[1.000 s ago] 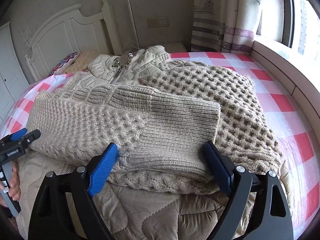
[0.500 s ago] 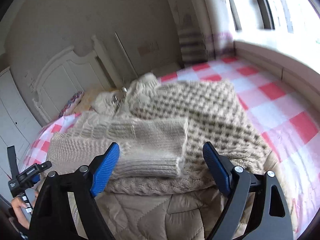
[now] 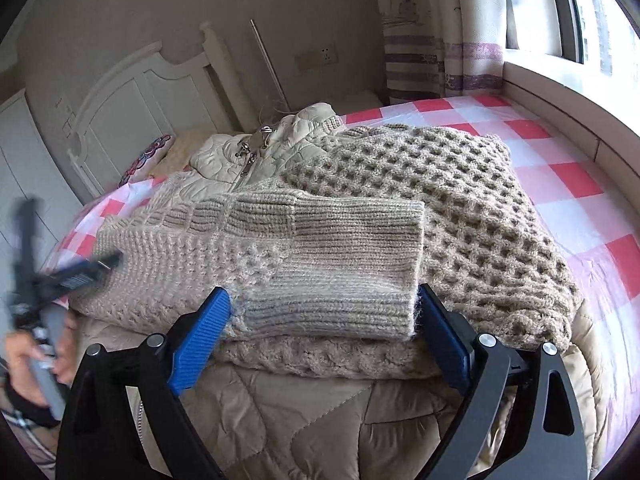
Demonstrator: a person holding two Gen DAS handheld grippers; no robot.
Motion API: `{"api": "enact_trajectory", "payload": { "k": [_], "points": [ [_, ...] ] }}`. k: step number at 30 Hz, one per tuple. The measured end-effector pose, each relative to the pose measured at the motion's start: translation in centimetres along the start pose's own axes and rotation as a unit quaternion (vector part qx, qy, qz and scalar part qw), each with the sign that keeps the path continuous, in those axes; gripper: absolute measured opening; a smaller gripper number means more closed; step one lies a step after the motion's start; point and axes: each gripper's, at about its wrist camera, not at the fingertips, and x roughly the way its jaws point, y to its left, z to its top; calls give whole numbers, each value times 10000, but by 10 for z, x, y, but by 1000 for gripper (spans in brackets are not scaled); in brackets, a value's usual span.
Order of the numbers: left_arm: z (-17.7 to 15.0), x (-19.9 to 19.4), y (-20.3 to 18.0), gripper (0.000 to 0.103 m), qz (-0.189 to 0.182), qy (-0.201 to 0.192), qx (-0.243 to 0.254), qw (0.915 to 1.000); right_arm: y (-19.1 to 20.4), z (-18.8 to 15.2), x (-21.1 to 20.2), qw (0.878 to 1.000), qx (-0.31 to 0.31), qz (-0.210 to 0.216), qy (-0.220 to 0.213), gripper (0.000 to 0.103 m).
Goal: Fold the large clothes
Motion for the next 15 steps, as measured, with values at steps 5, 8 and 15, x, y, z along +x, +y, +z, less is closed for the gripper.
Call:
{"api": "enact_trajectory", "payload": {
  "k": [5,8,15],
  "points": [
    [-5,1,13,101,-386,-86,-269,9989,0,0,-2,10000,11,3,17,89],
    [-8,-2,10,101,-287,-118,-214,9993,12,3,-21,9992,-158,-215,-300,89],
    [-5,-1,10,101,-321,-5,-135,9994,61,58,-9,9917,-1272,-117,-170,92]
  ]
}}
